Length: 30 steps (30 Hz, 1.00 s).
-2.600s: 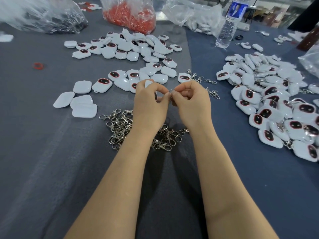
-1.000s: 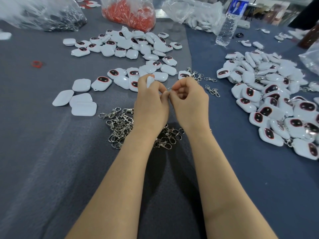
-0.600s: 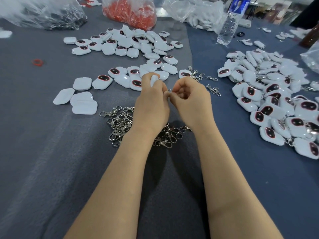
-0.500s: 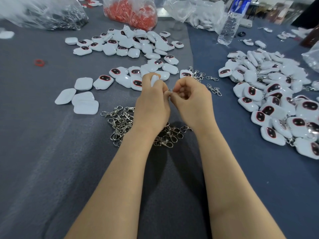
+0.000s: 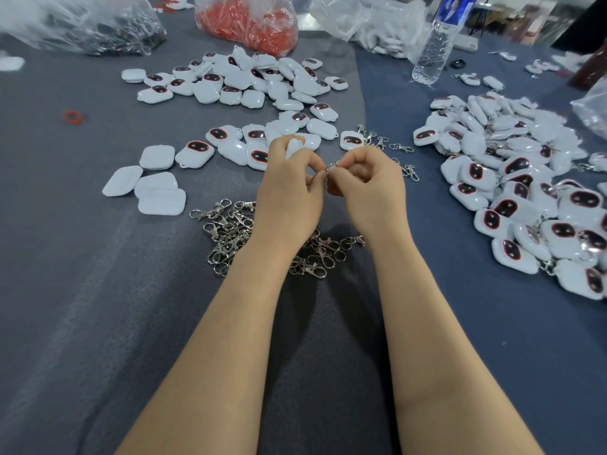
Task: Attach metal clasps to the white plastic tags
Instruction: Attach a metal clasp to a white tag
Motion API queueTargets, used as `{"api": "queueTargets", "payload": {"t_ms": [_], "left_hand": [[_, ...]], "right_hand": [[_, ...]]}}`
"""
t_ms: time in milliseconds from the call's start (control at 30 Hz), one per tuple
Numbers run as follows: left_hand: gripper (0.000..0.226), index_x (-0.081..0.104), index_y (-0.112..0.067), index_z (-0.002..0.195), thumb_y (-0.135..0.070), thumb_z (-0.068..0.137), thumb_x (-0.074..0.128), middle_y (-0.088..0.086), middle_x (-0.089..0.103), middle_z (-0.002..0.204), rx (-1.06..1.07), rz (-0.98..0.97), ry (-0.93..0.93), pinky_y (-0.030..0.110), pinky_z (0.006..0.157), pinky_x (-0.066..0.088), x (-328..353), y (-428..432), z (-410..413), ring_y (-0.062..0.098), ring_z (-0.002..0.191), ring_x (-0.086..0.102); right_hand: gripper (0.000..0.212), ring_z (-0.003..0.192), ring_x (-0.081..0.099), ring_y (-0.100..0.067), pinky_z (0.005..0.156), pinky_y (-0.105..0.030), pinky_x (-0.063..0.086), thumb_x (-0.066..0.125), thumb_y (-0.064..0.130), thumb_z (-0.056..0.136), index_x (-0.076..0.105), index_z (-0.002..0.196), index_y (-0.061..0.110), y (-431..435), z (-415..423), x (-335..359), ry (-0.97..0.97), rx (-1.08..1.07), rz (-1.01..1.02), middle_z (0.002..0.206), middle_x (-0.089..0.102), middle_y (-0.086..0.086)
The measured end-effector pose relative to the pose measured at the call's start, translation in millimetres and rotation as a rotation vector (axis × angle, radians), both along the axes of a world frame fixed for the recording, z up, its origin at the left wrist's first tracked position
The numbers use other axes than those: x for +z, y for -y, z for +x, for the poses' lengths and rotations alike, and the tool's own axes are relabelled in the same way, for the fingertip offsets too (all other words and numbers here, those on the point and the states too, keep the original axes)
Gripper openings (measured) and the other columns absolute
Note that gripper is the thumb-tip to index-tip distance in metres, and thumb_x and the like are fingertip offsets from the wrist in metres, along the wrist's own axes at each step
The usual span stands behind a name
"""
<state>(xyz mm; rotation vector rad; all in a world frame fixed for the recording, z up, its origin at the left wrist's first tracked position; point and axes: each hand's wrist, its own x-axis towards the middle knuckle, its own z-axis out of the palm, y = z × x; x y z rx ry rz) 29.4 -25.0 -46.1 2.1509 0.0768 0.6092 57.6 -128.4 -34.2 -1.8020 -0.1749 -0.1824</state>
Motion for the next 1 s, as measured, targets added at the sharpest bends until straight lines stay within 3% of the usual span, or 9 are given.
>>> {"api": "queueTargets", "payload": {"t_ms": [100,167,300,433,600,800,933,1000], "left_hand": [[0.002,0.061,-0.010,0.087,-0.011,0.089,0.060,0.005,0.043,0.130,0.004,0.013,0.020,0.018,0.069,0.039,0.5,-0.1,0.1,-0.025,0.075,0.042],[0.003,0.061,-0.009,0.088,-0.012,0.089,0.059,0.005,0.043,0.130,0.005,0.038,0.021,0.023,0.071,0.042,1.3,0.8,-0.5,-0.012,0.073,0.044],[0.005,0.059,-0.006,0.092,-0.009,0.090,0.055,0.007,0.043,0.130,0.027,0.081,0.000,0.030,0.077,0.044,2.6,-0.2,-0.9,0.010,0.087,0.047],[0.006,0.057,-0.008,0.093,-0.010,0.092,0.052,0.006,0.042,0.129,0.017,0.092,-0.016,0.024,0.078,0.041,3.6,-0.5,-0.6,0.013,0.096,0.050],[0.008,0.056,-0.007,0.094,-0.014,0.092,0.052,0.008,0.039,0.135,-0.007,0.090,-0.032,0.040,0.080,0.049,3.4,2.3,-1.2,0.021,0.089,0.055],[0.003,0.055,-0.014,0.088,-0.014,0.091,0.054,0.004,0.042,0.129,0.016,0.027,0.006,0.031,0.075,0.046,3.4,2.5,-0.7,0.001,0.072,0.041],[0.005,0.054,-0.015,0.087,-0.012,0.091,0.052,0.006,0.042,0.130,0.006,0.004,0.021,0.014,0.065,0.029,1.8,3.4,1.3,-0.029,0.077,0.038],[0.007,0.052,-0.017,0.087,-0.012,0.091,0.051,0.006,0.042,0.131,0.006,-0.005,0.015,0.013,0.065,0.028,0.6,3.3,1.8,-0.031,0.078,0.037]], "right_hand": [[0.024,0.063,0.061,-0.015,0.077,-0.044,0.057,0.063,0.002,0.079,0.056,0.069,0.023,-0.5,1.1,-0.9,-0.001,0.008,-0.046,0.056,0.059,0.009],[0.023,0.062,0.055,-0.009,0.073,-0.035,0.056,0.063,0.006,0.081,0.055,0.072,0.025,-0.7,1.8,-1.1,0.025,0.020,-0.146,0.065,0.057,0.008],[0.021,0.054,0.043,0.000,0.056,-0.010,0.038,0.066,0.011,0.082,0.054,0.072,0.024,2.5,1.3,0.0,0.087,0.077,-0.243,0.062,0.051,0.012],[0.021,0.055,0.044,0.002,0.056,-0.008,0.038,0.066,0.010,0.084,0.054,0.073,0.024,2.8,-1.4,-3.5,0.091,0.081,-0.238,0.064,0.052,0.012],[0.023,0.070,0.054,-0.004,0.063,-0.008,0.042,0.066,0.006,0.083,0.053,0.082,0.026,3.9,-0.2,-0.4,0.135,0.053,-0.168,0.078,0.058,0.010],[0.024,0.071,0.054,-0.009,0.064,-0.013,0.043,0.062,0.003,0.085,0.058,0.077,0.025,3.3,0.2,0.6,0.133,0.070,-0.174,0.077,0.062,0.003],[0.017,0.071,0.054,-0.009,0.065,-0.016,0.046,0.062,0.005,0.087,0.059,0.082,0.021,1.8,0.8,0.4,0.098,0.081,-0.171,0.075,0.059,0.004],[0.016,0.069,0.053,-0.007,0.062,-0.010,0.043,0.063,0.007,0.087,0.058,0.080,0.021,0.7,-0.3,0.3,0.108,0.069,-0.188,0.075,0.059,0.006]]}}
